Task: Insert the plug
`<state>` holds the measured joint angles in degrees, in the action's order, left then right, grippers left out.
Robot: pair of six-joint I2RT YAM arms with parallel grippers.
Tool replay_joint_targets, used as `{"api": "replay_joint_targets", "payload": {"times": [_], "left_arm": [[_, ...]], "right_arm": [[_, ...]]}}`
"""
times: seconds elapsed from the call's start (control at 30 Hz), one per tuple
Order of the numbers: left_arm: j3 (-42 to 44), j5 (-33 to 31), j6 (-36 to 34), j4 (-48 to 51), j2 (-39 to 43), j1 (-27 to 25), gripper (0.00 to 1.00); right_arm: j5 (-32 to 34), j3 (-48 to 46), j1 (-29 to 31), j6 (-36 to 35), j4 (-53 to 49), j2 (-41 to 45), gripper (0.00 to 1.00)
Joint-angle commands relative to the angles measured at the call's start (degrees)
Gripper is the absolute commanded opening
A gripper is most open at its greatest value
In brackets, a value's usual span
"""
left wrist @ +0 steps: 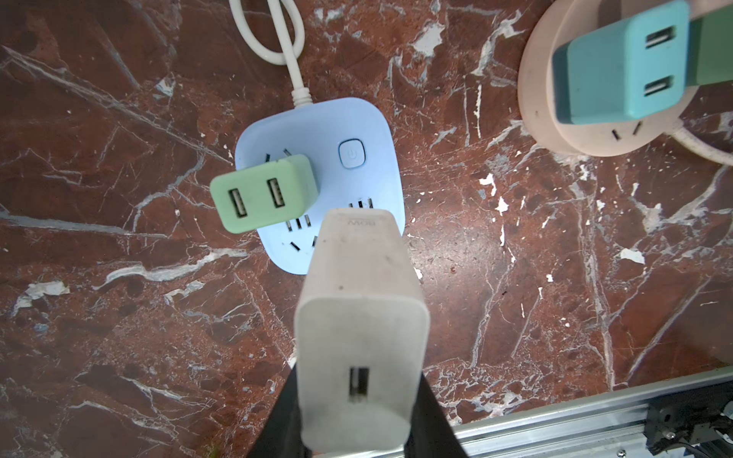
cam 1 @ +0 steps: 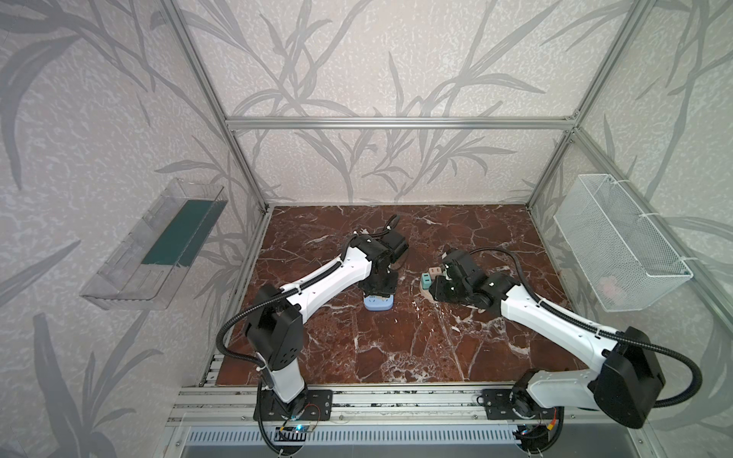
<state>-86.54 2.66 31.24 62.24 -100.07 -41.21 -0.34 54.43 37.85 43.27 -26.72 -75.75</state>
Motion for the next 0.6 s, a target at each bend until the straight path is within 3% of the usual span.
{"api": "replay_joint_targets", "payload": {"times": [0.0, 0.57], "left_arm": [[-1.44, -0.91, 1.30, -0.27, -0.18, -0.27, 0.00], [0.31, -0.52, 3.69, -2.79, -2.81, -0.27, 0.00]], "right_arm": [[-0.43, -0.73, -0.93, -0.88, 1.42, 1.40, 0.31], [-1.83, -1.69, -3.58, -1.60, 1.26, 2.91, 0.31]]}}
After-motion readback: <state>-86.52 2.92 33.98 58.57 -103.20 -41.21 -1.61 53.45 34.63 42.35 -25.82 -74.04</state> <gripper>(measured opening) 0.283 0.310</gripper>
